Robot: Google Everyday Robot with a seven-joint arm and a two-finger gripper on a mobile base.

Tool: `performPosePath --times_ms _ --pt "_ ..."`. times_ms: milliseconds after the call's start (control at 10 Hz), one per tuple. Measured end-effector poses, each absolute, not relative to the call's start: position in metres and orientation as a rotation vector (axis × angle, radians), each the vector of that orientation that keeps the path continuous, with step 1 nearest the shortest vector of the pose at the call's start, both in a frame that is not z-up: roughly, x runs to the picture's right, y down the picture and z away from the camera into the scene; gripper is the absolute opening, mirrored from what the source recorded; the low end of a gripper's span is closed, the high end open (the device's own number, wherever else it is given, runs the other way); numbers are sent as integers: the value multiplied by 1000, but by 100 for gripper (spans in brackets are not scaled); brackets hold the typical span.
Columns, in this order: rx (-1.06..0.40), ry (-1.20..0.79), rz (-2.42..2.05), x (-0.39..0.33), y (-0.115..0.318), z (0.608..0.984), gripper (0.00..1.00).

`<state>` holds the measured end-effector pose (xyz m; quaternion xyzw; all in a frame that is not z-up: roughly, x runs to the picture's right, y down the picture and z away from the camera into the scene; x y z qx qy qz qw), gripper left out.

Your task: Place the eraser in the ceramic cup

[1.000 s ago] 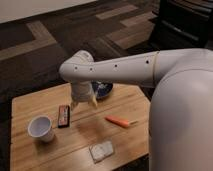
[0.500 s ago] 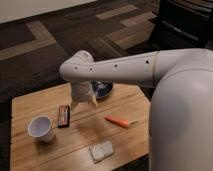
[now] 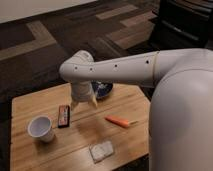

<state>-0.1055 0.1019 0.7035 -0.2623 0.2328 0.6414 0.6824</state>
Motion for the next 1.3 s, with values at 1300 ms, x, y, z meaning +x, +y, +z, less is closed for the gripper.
performPosePath --times_ms 1300 --pt "-655 505 1138 -125 59 768 65"
